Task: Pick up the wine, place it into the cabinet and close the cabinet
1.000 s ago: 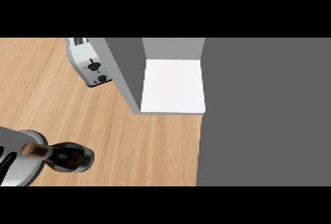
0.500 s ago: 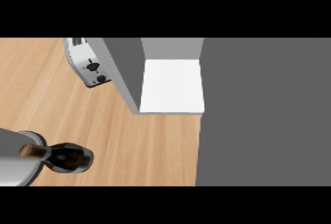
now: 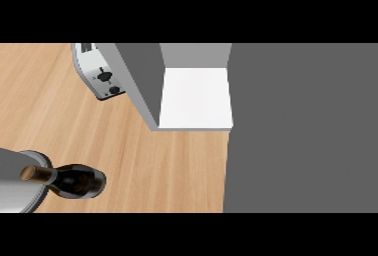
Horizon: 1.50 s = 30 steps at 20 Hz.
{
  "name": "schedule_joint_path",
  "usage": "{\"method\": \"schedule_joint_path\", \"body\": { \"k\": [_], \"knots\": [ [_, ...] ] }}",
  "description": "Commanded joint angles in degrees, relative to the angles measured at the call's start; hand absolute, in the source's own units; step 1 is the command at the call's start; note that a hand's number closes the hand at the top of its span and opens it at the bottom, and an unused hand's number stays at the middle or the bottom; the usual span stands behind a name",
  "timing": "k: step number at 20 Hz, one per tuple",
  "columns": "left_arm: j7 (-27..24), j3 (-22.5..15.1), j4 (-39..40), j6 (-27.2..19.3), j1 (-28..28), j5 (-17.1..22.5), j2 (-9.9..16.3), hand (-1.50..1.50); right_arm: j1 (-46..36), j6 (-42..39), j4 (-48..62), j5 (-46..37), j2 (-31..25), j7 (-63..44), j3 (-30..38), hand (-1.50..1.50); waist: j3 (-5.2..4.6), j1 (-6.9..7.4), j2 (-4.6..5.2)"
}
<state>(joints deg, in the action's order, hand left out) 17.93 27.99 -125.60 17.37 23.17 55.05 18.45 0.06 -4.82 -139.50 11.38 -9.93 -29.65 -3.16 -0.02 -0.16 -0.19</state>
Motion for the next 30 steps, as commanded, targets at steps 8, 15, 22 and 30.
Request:
{"method": "schedule_joint_path", "body": {
  "k": [8, 15, 22, 30],
  "knots": [
    [-2.5, -3.3, 13.0, 8.7, -4.1, -7.3, -4.0, -1.5, -0.6, 1.4, -8.2, 3.0, 1.6, -5.3, -0.5, -1.5, -0.03, -0.25, 0.11],
    [-10.6, -2.1, 22.6, 11.7, -8.3, -18.1, -7.4, -1.5, 0.8, -0.5, -9.6, 4.7, 0.6, -5.4, 0.8, -1.5, 0.0, -0.56, 0.09],
    [-13.2, 0.5, 30.8, 16.3, -10.4, -18.4, -4.5, -1.5, -3.5, 1.7, -7.9, 1.1, 1.9, -7.2, -0.3, -1.5, -0.01, -0.03, 0.1],
    [-23.1, -1.7, 38.0, 20.3, -10.1, -28.0, -9.1, -1.5, -3.8, -0.5, -8.3, 8.0, -0.8, -8.6, 6.3, -1.5, -0.01, -0.14, 0.1]
  ]
}}
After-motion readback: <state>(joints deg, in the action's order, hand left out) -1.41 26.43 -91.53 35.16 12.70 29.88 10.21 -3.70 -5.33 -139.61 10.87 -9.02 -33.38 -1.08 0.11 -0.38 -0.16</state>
